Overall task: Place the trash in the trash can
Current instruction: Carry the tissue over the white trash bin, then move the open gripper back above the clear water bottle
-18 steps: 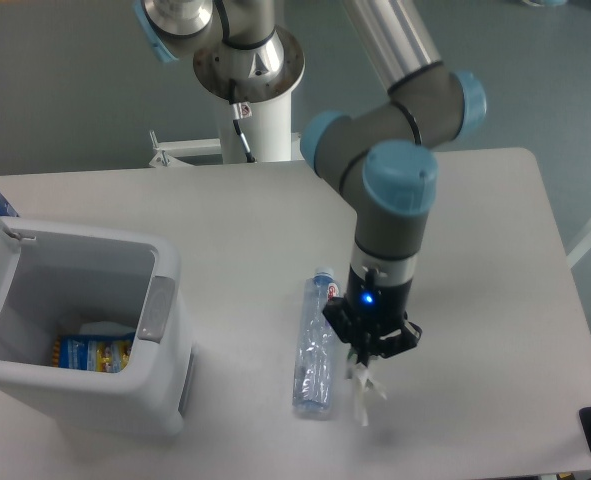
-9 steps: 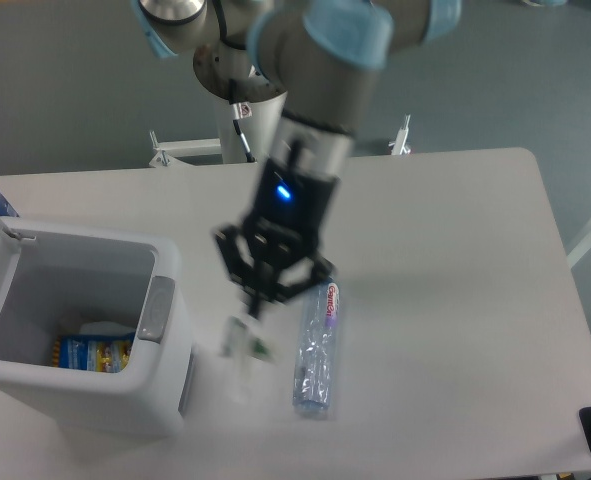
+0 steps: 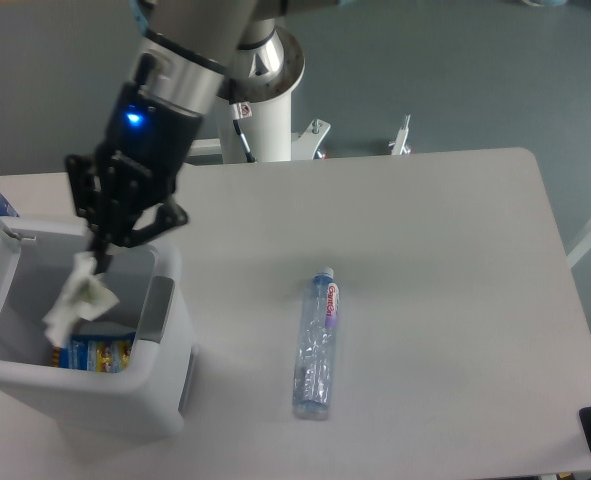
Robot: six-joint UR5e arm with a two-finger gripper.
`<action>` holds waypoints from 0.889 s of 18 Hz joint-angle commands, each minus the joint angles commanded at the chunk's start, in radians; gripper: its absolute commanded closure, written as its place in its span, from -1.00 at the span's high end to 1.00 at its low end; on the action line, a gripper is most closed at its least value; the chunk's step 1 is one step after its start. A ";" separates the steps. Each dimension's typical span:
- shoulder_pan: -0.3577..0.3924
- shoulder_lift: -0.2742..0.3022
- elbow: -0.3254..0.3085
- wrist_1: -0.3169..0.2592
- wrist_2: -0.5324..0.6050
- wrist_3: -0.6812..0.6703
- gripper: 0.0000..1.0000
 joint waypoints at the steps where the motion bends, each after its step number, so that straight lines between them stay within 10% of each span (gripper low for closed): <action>1: 0.000 -0.003 0.000 0.000 0.000 -0.005 1.00; 10: 0.194 -0.083 0.047 0.000 -0.002 -0.161 1.00; 16: 0.320 -0.242 0.101 -0.003 0.006 -0.190 1.00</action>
